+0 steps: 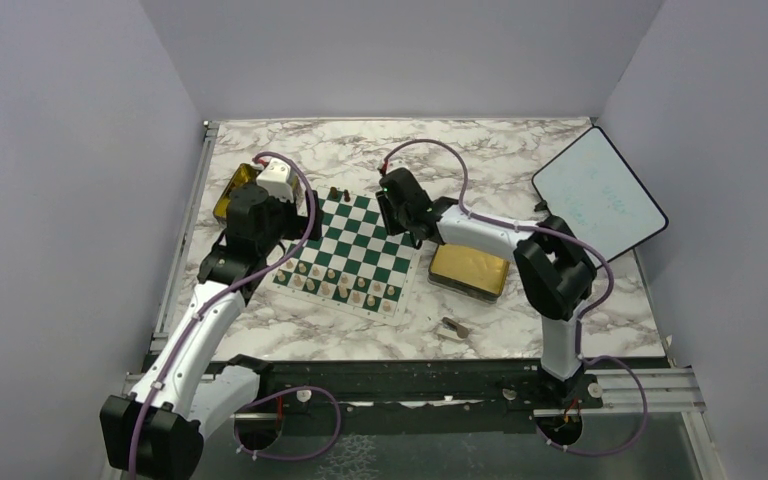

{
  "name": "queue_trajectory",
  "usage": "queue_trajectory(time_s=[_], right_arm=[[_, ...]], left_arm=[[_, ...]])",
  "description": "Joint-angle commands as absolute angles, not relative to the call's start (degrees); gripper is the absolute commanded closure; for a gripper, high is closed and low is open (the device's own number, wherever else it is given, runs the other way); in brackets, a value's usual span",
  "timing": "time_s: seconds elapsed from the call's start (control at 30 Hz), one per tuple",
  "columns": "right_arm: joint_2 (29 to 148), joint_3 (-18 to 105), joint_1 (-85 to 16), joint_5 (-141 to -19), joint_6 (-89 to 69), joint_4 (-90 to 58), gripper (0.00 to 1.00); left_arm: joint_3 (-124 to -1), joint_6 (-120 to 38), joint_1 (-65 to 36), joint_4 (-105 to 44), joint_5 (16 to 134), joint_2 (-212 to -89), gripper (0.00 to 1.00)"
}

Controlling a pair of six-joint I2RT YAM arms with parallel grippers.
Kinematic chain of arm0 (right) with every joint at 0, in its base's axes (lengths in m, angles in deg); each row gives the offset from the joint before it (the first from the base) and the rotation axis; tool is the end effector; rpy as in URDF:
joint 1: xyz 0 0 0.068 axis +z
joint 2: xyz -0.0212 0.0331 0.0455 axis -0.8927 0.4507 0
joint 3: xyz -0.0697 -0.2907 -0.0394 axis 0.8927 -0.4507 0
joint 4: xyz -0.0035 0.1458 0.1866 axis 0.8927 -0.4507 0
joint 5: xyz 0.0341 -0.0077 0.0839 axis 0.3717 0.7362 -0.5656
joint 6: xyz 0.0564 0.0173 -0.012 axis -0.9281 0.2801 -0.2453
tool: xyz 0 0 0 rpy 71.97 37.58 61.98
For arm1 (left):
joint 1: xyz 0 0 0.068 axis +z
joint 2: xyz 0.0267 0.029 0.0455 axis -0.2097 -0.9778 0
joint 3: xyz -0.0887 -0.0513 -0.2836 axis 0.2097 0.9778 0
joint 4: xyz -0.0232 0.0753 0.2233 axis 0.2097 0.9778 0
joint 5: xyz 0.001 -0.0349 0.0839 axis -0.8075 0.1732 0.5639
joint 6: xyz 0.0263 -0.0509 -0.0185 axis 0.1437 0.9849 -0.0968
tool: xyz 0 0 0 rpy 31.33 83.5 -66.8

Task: Set up the chess pieces on the board
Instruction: Place the chess piece on the chessboard, then pick up the chess piece from the chessboard.

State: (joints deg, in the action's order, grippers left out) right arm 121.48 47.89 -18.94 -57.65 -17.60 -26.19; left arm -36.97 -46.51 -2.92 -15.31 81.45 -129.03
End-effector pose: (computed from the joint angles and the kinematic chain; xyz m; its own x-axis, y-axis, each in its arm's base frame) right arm 0.3214 0.2970 0.2299 -0.6176 -0.2688 -0.7391 -0.4007 0.9162 0.0017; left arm 0.1761 -0.0487 0.3389 -0.3737 -0.0005 -0.9275 0.2524 0.9622 -0.1022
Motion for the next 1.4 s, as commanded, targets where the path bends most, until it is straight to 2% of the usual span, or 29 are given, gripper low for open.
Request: queue_trajectory(time_s=[0.0,0.4,0.7,0.9,1.37], right_arm=[[115.3,46.7,-18.5,-59.0,-17.4,-27.9,0.61],[100.4,33.6,-18.9,-60.3,-19.7,-25.9,0.63],[92.2,25.5,-23.0,-59.8,-21.0,-25.4,0.63],[87.2,20.9,-26.4,-58.9,-21.4,-24.7,0.64],[81.6,15.4,-27.9,-57.3,-21.9,-23.2,0.64]], left_arm=[[-37.0,-45.3,-3.0,-17.4,81.1,-130.6,0.03],[-44.3,-42.1,-3.0,-16.1,71.7,-141.7,0.12],[-53.2,-41.4,-4.4,-12.1,65.6,-157.9,0.22],[-59.5,-41.4,-10.3,-10.2,68.7,-167.4,0.26],[-67.8,-40.0,-18.8,-10.0,77.0,-179.0,0.47]])
